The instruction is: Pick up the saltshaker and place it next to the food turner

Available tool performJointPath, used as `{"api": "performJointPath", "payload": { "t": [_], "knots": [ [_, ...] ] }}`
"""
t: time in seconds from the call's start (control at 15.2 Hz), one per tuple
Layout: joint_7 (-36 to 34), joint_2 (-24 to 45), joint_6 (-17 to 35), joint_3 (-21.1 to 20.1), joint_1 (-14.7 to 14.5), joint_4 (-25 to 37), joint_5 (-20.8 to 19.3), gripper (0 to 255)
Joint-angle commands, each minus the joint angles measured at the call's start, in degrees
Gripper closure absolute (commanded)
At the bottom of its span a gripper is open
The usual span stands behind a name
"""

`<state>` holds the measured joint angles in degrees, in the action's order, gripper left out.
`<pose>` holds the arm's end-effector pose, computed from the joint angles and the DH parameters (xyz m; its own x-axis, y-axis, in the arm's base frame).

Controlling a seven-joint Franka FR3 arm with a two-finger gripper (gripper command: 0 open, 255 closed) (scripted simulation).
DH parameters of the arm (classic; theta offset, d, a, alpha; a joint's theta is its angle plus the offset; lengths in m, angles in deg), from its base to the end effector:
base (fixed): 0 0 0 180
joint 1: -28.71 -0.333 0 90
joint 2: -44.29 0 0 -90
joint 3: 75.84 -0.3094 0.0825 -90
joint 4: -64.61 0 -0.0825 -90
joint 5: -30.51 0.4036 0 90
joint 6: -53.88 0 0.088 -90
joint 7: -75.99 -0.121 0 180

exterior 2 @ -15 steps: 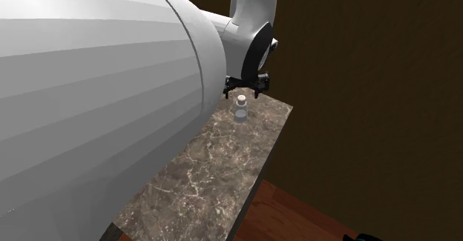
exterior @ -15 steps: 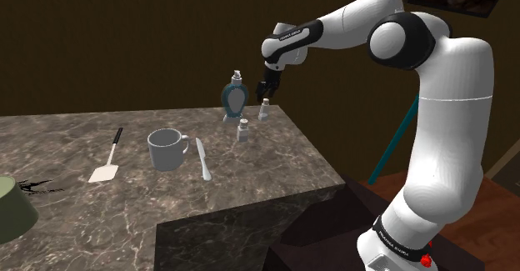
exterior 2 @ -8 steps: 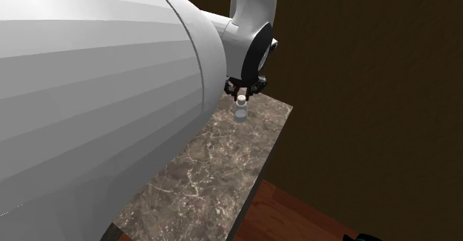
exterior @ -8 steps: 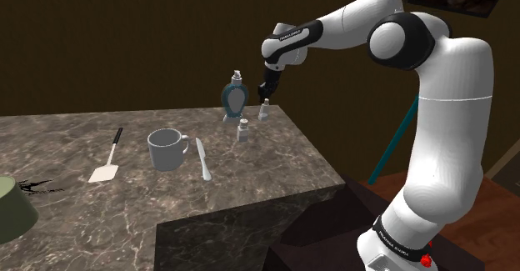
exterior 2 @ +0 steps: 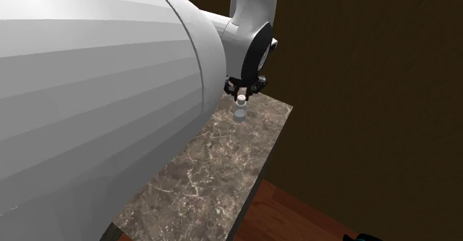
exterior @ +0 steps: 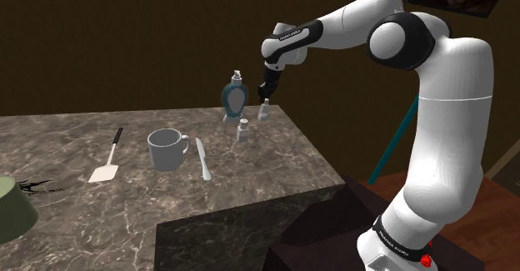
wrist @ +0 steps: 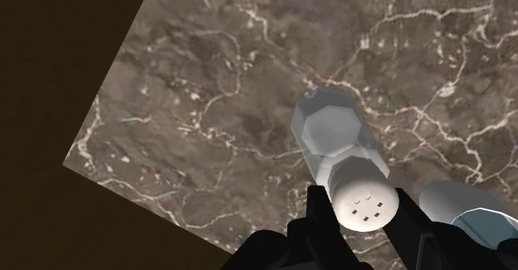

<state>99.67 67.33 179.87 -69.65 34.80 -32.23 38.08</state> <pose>0.6754 -0.1342 0.3465 0.9826 0.1350 0.1273 0.1390 -0.9900 -0.0233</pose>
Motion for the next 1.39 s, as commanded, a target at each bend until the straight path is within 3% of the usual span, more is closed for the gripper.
{"api": "performJointPath", "payload": {
  "t": [0.0, 1.32],
  "knots": [
    [-0.07, -0.28, -0.64, 0.04, 0.0, 0.31, -0.08, 255],
    [-1.49, -3.9, -14.46, 0.46, 0.02, 10.58, -1.19, 255]
  ]
}}
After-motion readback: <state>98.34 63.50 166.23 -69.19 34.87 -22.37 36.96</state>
